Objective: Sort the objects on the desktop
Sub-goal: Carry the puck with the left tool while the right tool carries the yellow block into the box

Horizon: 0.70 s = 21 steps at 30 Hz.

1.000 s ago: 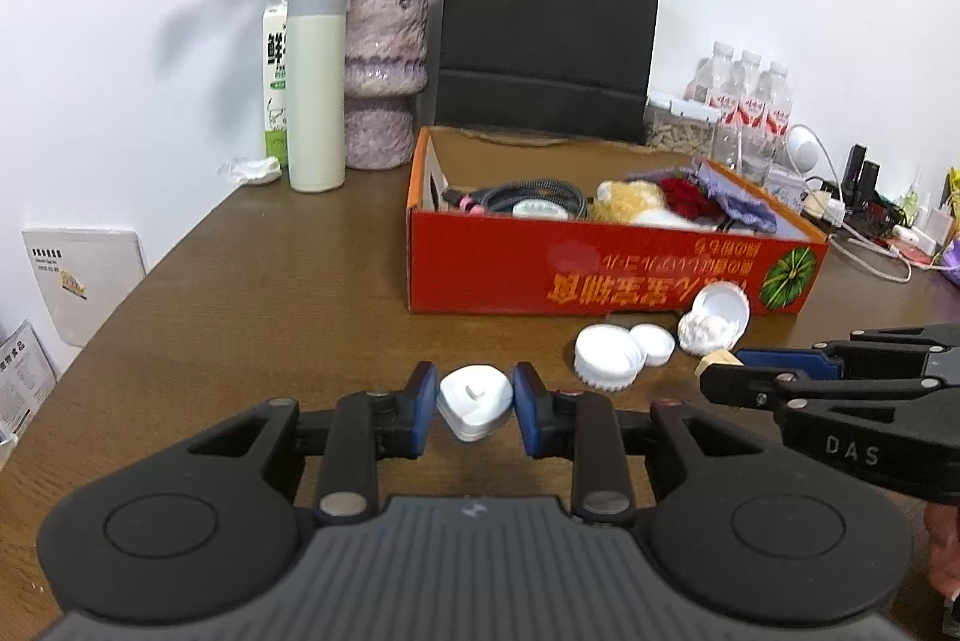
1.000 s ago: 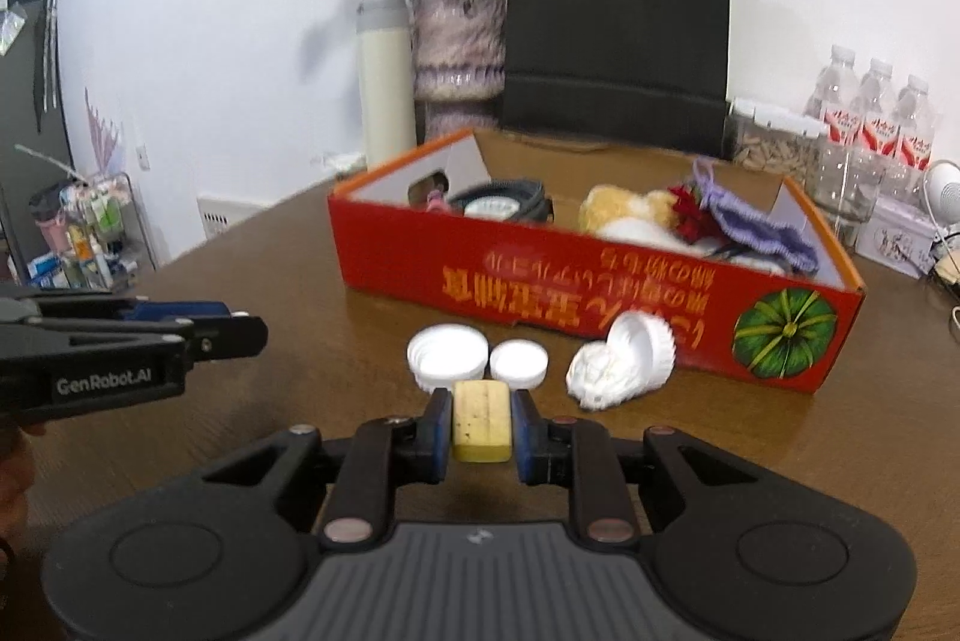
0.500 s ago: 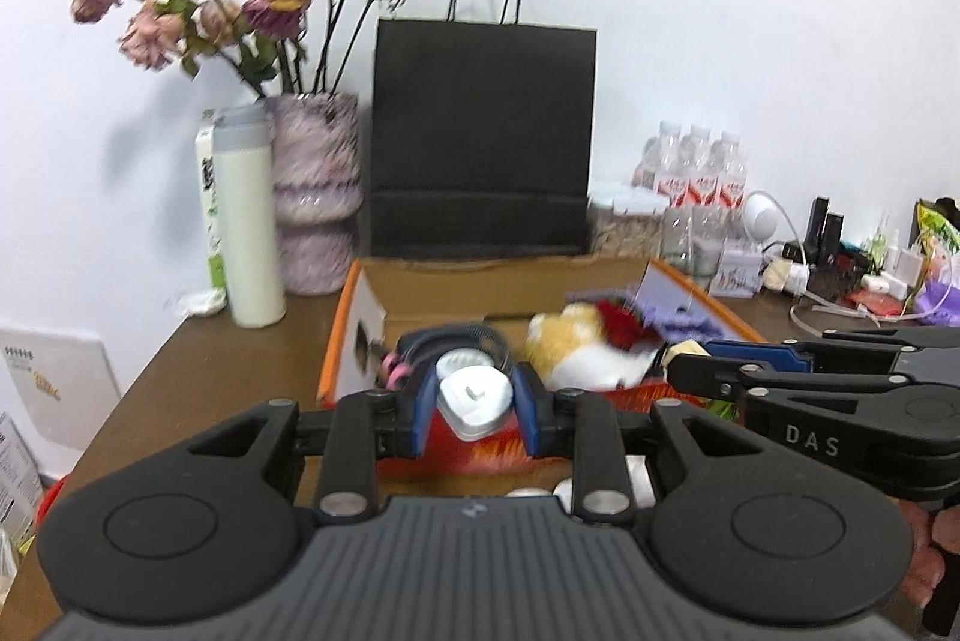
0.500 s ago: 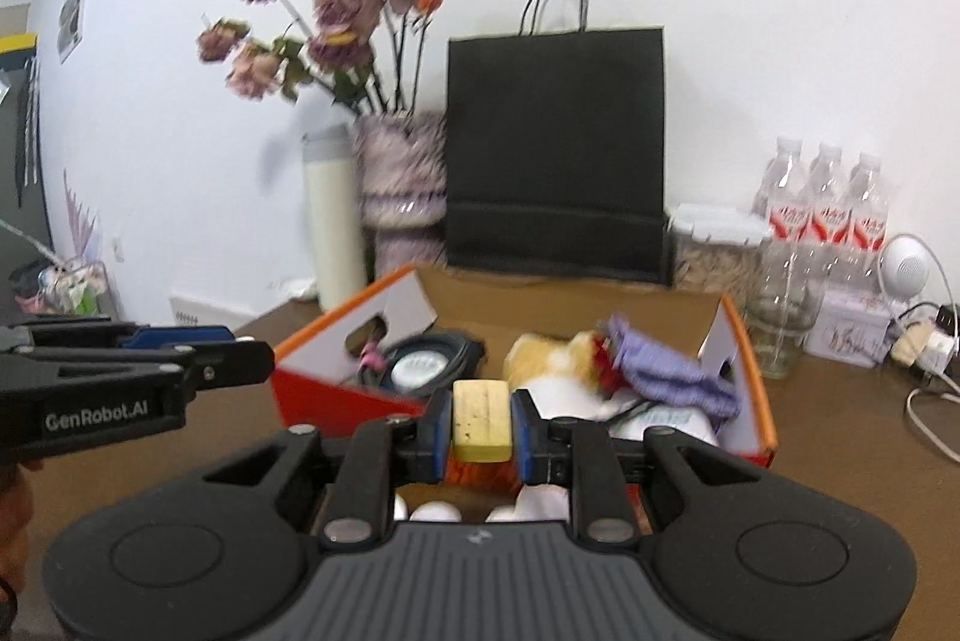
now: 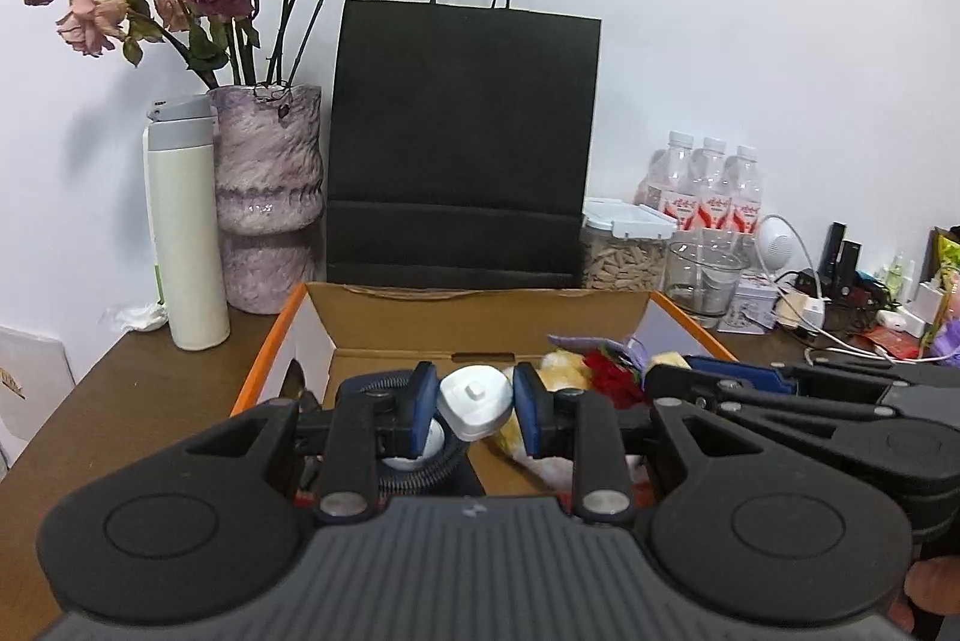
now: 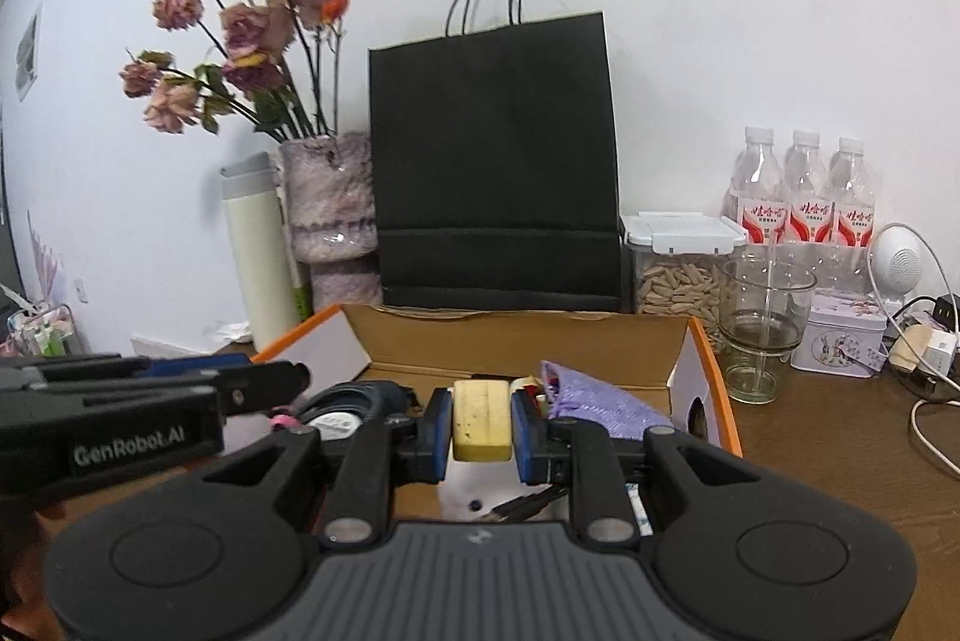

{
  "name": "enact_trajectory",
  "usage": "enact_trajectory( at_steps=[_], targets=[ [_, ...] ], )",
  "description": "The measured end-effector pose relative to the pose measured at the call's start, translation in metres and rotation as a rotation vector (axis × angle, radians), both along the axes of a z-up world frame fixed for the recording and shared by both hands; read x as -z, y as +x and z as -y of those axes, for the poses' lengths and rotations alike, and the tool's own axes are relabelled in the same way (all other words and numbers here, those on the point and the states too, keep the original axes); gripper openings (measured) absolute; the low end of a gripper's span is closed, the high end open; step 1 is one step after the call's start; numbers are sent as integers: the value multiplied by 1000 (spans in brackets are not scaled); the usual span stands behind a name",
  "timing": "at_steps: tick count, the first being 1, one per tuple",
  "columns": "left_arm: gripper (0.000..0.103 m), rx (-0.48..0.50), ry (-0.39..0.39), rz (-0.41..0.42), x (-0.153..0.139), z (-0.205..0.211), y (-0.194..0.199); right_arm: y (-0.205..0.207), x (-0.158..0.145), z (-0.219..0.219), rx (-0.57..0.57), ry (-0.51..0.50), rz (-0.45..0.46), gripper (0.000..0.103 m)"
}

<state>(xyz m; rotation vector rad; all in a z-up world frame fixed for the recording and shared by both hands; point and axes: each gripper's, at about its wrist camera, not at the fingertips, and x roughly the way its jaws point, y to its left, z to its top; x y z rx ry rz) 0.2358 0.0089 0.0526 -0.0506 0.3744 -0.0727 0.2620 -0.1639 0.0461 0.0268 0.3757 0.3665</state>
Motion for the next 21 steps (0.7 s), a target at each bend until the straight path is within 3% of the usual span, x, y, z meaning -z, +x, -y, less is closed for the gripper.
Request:
enact_trajectory(
  at_steps=[21],
  targets=[
    [28, -40, 59, -51, 27, -15, 77, 62, 28, -14, -10, -80, -25, 19]
  ],
)
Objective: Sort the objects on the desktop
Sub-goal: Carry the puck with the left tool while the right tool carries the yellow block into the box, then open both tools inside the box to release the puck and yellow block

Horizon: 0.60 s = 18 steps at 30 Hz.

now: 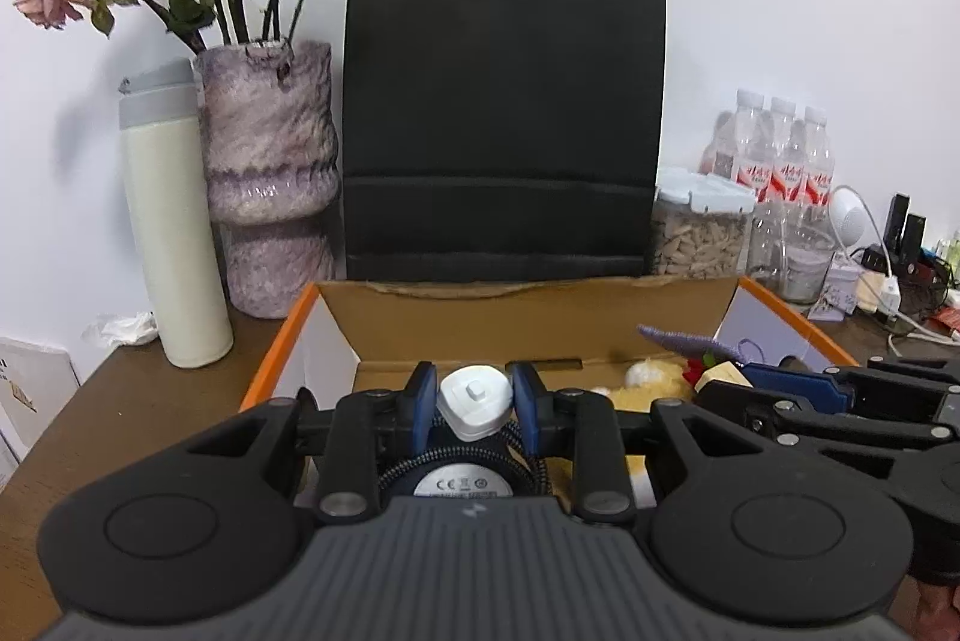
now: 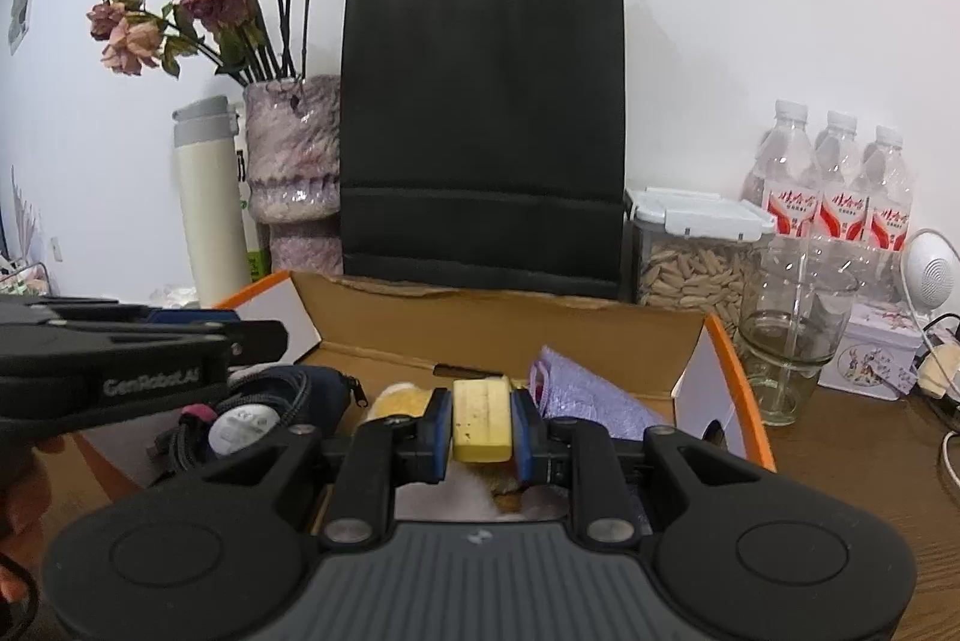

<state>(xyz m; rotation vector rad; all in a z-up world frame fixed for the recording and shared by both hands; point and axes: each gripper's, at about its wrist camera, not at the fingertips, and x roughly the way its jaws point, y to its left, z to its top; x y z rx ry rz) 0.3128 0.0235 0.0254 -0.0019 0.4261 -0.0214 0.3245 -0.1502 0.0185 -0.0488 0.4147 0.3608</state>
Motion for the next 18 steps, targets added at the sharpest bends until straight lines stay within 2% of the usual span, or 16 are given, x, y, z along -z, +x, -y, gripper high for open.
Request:
enact_trajectory(
  at_steps=[14, 17, 18],
  targets=[
    [30, 21, 27, -22, 13, 6, -3, -5, 7, 1, 4, 1, -8, 19],
    [34, 23, 33, -15, 13, 7, -5, -6, 7, 3, 5, 13, -8, 20],
    [39, 21, 33, -11, 12, 8, -6, -6, 7, 4, 5, 18, -8, 22]
  ],
)
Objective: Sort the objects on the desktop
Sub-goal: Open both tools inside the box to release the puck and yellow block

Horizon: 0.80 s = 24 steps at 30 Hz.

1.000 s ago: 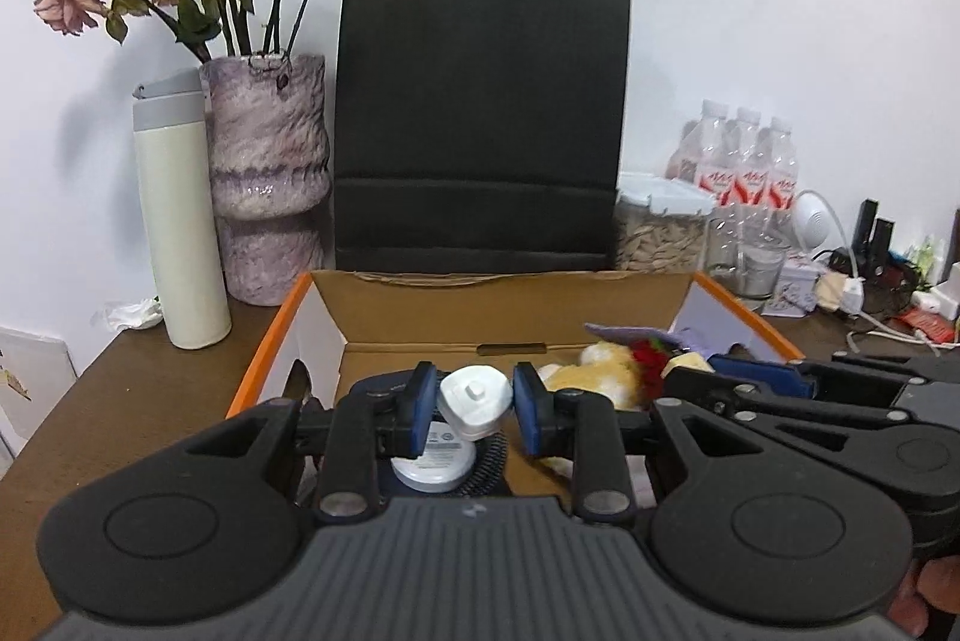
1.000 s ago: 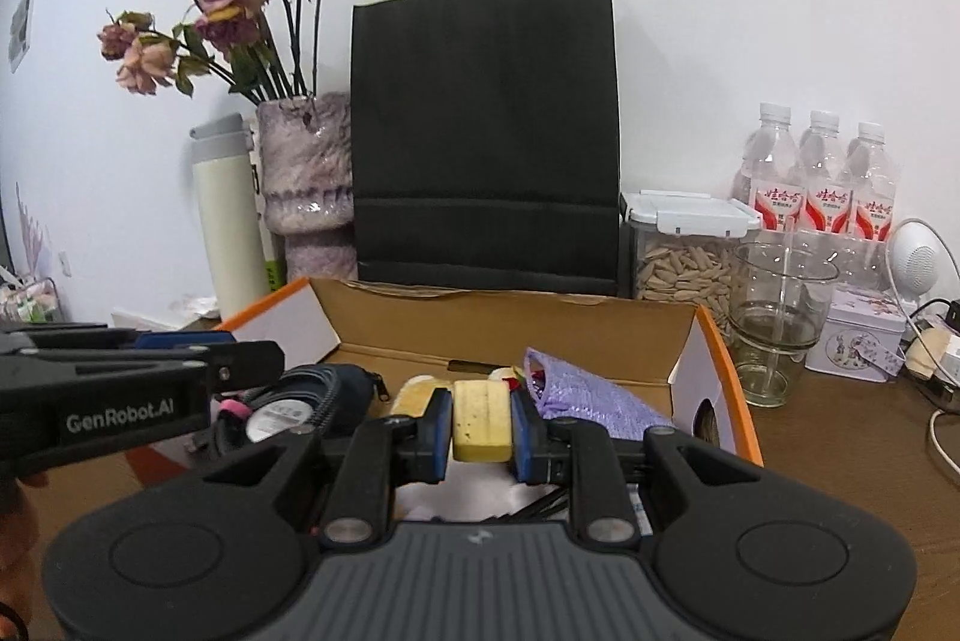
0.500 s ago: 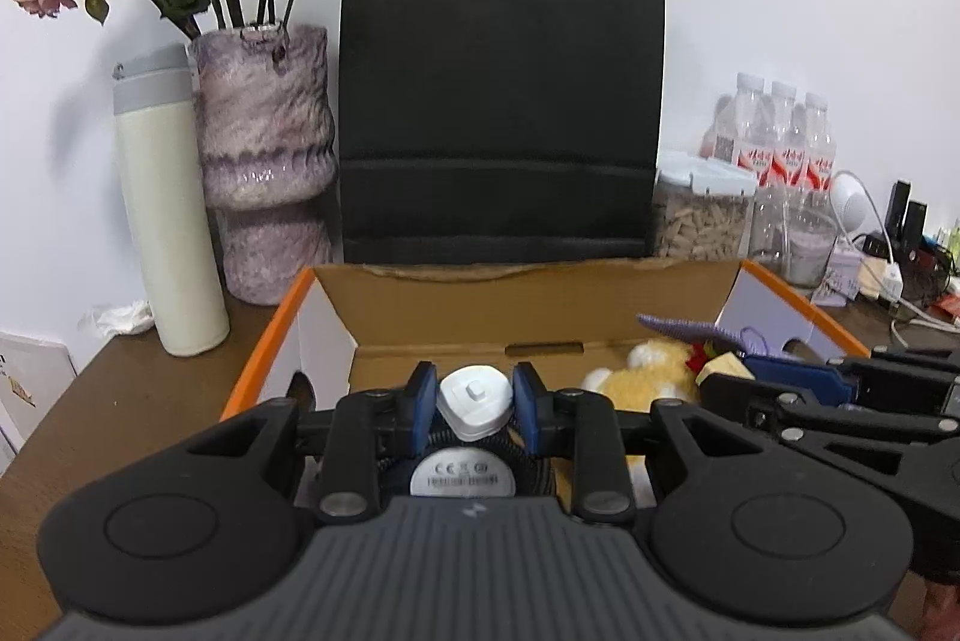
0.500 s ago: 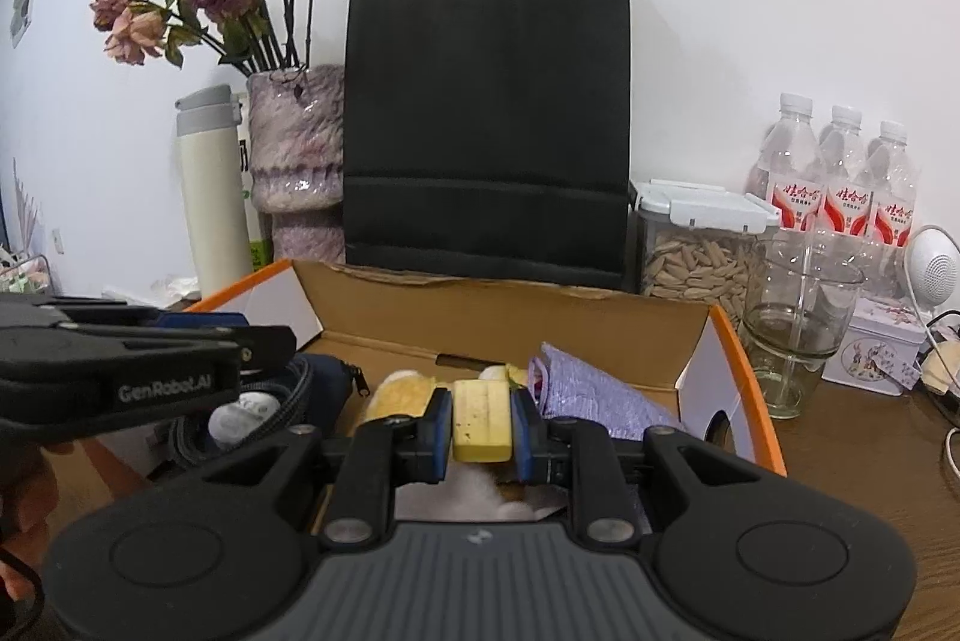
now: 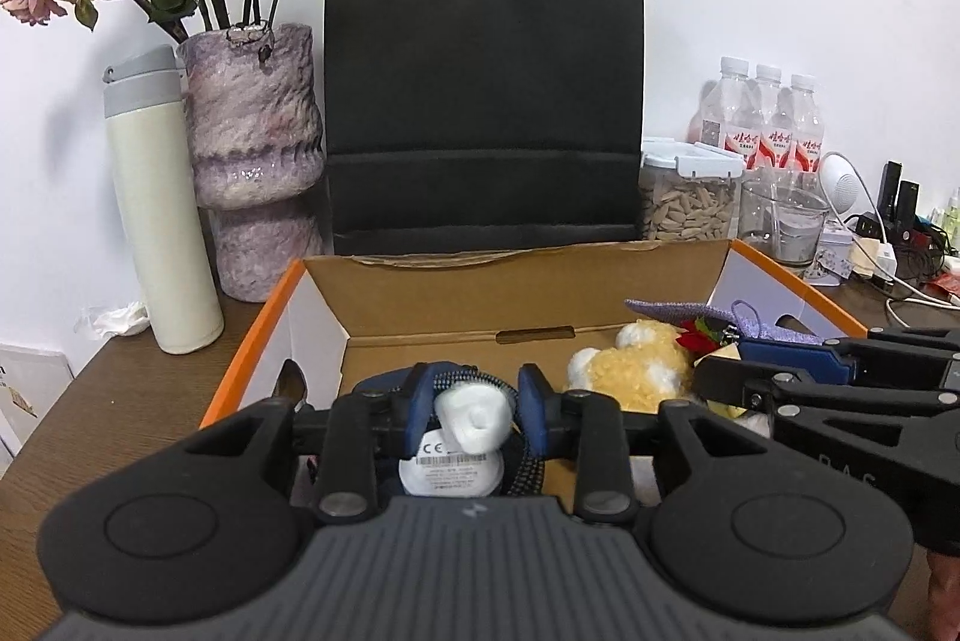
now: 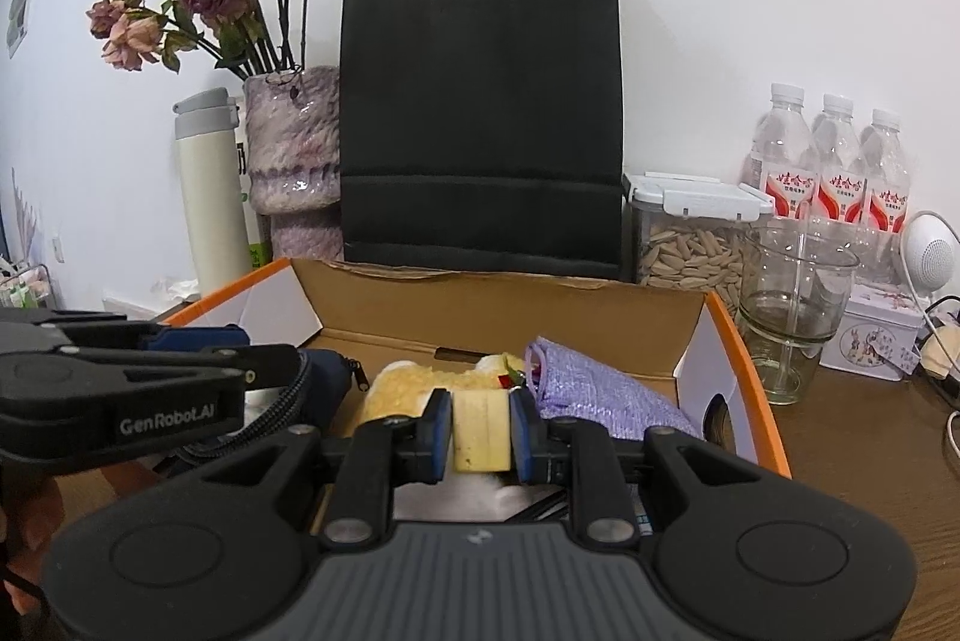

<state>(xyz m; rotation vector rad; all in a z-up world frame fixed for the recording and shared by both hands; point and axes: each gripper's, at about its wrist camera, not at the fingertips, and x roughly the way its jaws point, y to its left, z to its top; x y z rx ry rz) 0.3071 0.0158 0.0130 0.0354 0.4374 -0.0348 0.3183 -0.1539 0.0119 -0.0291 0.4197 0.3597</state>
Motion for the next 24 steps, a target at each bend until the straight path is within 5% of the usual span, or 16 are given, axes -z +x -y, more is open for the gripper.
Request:
enact_trajectory(
  at_steps=[4, 11, 17, 24],
  targets=[
    [50, -18, 3, 29, -2, 0, -3, -2, 1, -2, -2, -6, 3, 40],
    [103, -70, -6, 94, -8, -3, -12, -9, 0, -5, -3, -14, 31, 79],
    [103, -88, 4, 141, -9, -1, -18, -12, -2, -4, 11, -3, 53, 103],
    [103, -104, -7, 181, -12, -3, -24, -14, -2, -5, 19, -6, 73, 103]
  ],
)
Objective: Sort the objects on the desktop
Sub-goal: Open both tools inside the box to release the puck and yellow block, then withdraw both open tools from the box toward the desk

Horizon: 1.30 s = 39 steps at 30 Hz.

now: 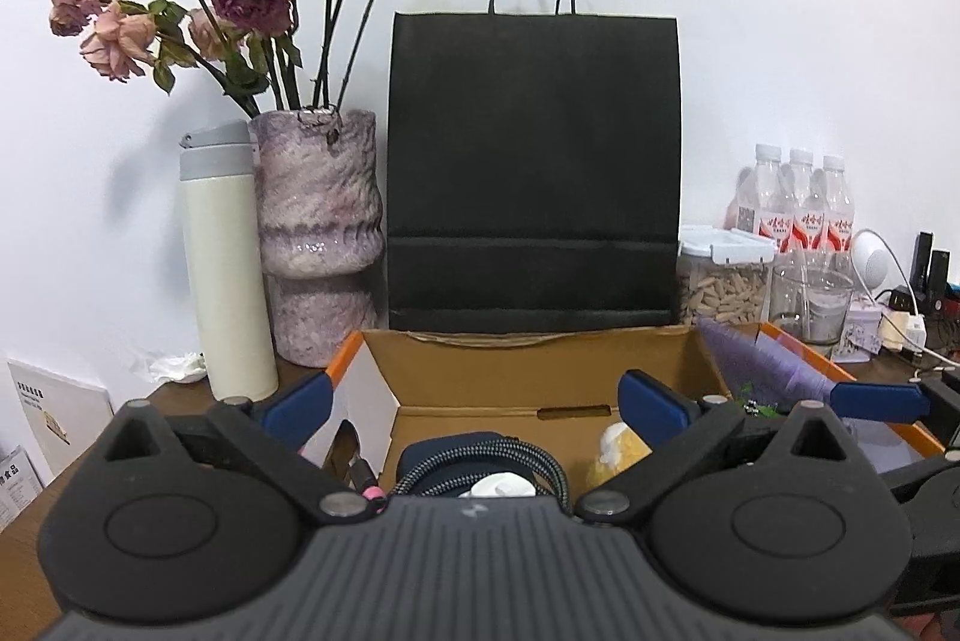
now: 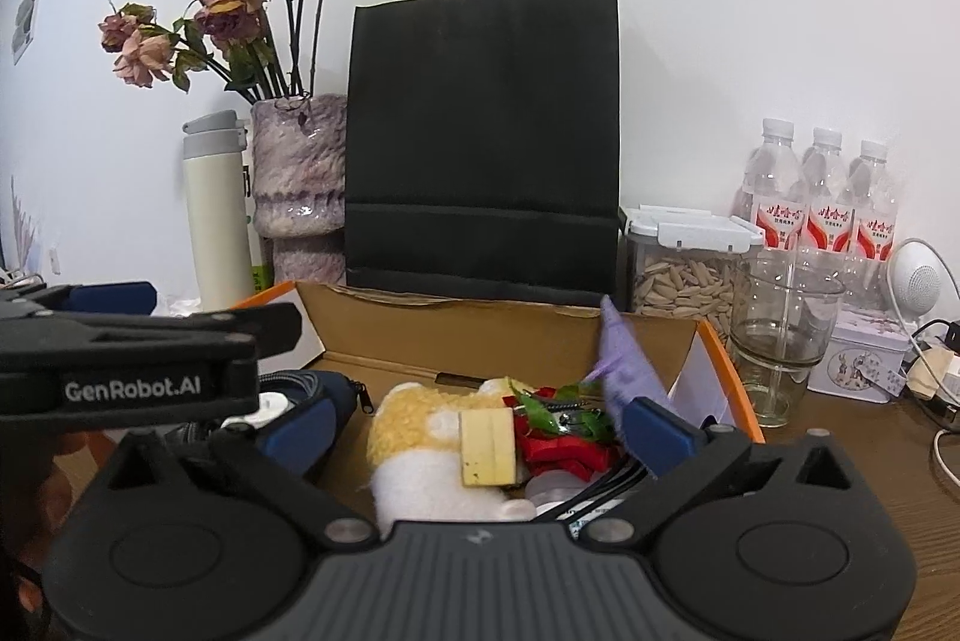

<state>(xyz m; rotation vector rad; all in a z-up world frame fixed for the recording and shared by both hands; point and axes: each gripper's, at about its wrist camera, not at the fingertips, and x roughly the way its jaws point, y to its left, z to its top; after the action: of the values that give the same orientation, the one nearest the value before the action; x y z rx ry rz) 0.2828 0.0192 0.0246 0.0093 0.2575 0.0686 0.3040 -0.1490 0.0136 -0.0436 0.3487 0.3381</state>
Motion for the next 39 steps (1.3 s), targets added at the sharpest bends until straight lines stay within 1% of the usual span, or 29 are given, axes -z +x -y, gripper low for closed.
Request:
enact_trajectory(
  at_steps=[8, 14, 27, 29, 33, 37, 39],
  targets=[
    [103, -7, -3, 7, 3, 1, -5, -4, 0, -2, 5, -11, 18, 103],
    [103, -23, -11, 35, 2, -3, -21, -15, -2, -2, 9, -17, 52, 103],
    [103, -44, -7, 31, 6, -17, -77, -73, 1, 7, 8, -64, 83, 103],
    [103, -42, -1, 20, 8, -17, -86, -83, 2, 10, 7, -67, 76, 103],
    [103, -27, 25, -37, 15, -14, -99, -100, 7, 12, -1, -87, 39, 103],
    [103, -5, 45, -124, 24, -10, -108, -113, 13, 14, -16, -105, -22, 103],
    [103, 4, 41, -177, 30, -10, -109, -117, 17, 15, -26, -115, -62, 103]
  ],
)
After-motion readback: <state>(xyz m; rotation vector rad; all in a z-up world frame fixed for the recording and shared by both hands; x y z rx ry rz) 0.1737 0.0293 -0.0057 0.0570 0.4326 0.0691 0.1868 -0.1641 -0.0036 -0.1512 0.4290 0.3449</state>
